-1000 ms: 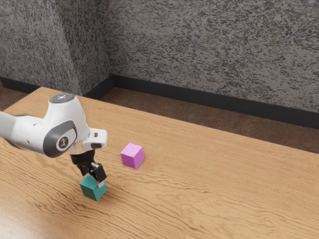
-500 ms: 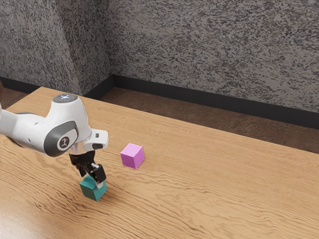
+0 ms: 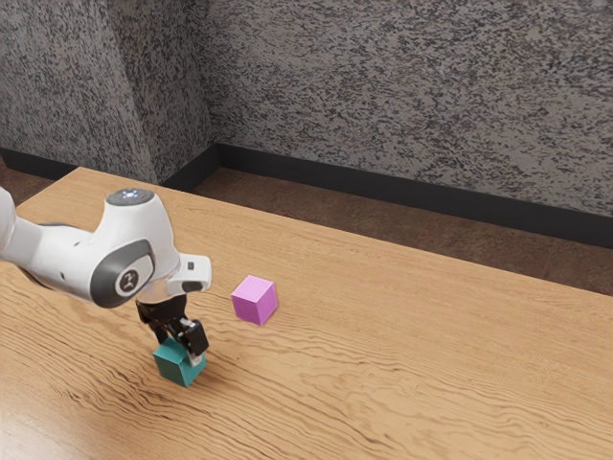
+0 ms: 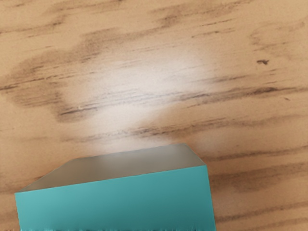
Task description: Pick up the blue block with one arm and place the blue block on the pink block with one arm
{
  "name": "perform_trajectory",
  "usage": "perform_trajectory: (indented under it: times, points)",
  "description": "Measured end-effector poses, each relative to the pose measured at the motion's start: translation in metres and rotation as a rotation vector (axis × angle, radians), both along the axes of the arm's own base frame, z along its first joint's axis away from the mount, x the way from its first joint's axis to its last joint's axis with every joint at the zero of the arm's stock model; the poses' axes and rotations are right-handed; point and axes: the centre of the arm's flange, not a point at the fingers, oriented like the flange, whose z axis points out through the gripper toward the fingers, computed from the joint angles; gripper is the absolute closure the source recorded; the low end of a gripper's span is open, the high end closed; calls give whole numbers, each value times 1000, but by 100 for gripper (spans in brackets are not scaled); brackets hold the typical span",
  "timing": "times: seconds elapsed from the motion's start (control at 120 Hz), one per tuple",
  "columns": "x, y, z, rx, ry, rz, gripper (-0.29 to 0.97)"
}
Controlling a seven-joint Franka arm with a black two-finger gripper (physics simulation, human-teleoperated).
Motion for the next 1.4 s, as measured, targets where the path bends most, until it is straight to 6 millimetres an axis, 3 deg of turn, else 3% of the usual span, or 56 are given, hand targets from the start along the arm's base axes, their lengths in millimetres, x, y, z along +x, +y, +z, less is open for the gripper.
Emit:
perform_trajectory:
  times: [0.558, 1.125, 1.308, 1.4]
  points:
    - [-1, 0, -21, -2, 25, 25, 1]
    - [1, 1, -27, 0, 17, 47, 1]
    - [1, 2, -29, -1, 17, 53, 24]
    - [2, 2, -29, 1, 15, 57, 26]
